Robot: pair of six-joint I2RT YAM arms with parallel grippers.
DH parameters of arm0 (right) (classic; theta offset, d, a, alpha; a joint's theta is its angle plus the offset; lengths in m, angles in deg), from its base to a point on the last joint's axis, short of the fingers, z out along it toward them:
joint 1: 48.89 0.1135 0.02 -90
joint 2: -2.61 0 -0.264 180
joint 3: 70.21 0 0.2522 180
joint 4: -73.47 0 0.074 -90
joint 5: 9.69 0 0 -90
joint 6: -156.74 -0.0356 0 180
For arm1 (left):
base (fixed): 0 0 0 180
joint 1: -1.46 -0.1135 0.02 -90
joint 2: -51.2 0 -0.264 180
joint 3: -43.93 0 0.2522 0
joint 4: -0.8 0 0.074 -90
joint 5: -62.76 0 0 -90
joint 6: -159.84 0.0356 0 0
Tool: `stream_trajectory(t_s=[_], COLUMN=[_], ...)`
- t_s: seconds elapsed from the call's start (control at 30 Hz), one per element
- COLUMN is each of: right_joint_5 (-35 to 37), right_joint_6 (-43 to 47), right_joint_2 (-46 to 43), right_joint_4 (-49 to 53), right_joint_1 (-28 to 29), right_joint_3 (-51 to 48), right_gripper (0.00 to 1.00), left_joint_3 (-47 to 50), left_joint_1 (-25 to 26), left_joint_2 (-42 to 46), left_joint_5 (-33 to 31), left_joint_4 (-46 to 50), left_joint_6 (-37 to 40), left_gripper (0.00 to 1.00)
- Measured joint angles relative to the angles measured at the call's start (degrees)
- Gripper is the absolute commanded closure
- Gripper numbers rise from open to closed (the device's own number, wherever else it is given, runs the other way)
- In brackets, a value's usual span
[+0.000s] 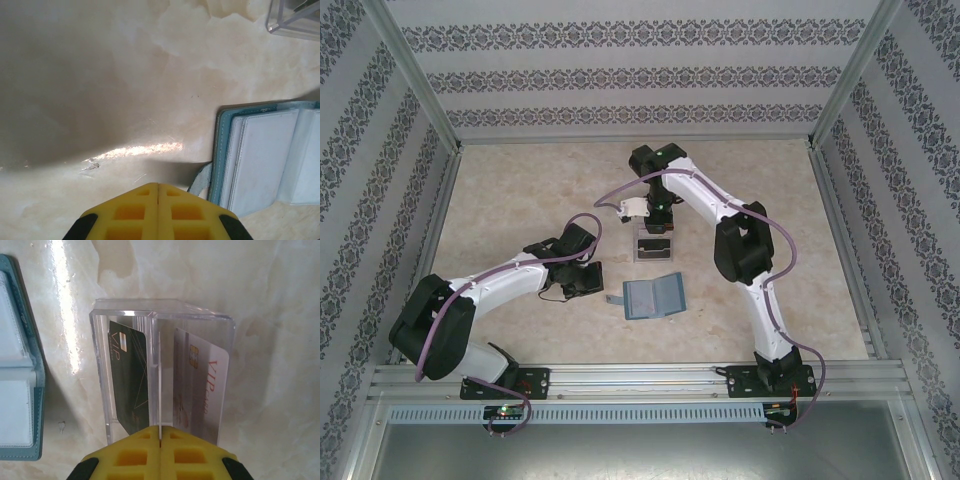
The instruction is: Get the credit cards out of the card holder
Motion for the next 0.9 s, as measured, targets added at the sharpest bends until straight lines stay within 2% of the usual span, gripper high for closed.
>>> stream_trajectory(t_s=[0.27,0.53,0.77,0.9], right_joint_5=[1.25,3.76,4.46,4.37], right_joint_6=[-0.15,-0.33,-1.7,-3.54], right_joint_2=[0.46,-0.44,-4.44,-8.0], right_joint_4=[0.0,-0.02,-0.26,-2.47], right_joint_1=[-0.48,-0.48,-0.46,-0.46], right_joint_3=[0.28,0.31,0.09,-3.48], right_gripper=[0.87,0.86,0.86,0.86], left_joint_3=[0.0,0.0,0.0,0.0], left_joint_1=[0.0,0.0,0.0,0.0], left_joint_2=[0.02,0.22,1.49,1.53], left_joint_5=[0.0,0.22,0.9,1.51], left_joint_4=[0.0,0.0,-0.02,-0.02], left_joint_6=[-0.02,-0.02,-0.02,-0.04], left_gripper=[1.0,1.0,1.0,1.0])
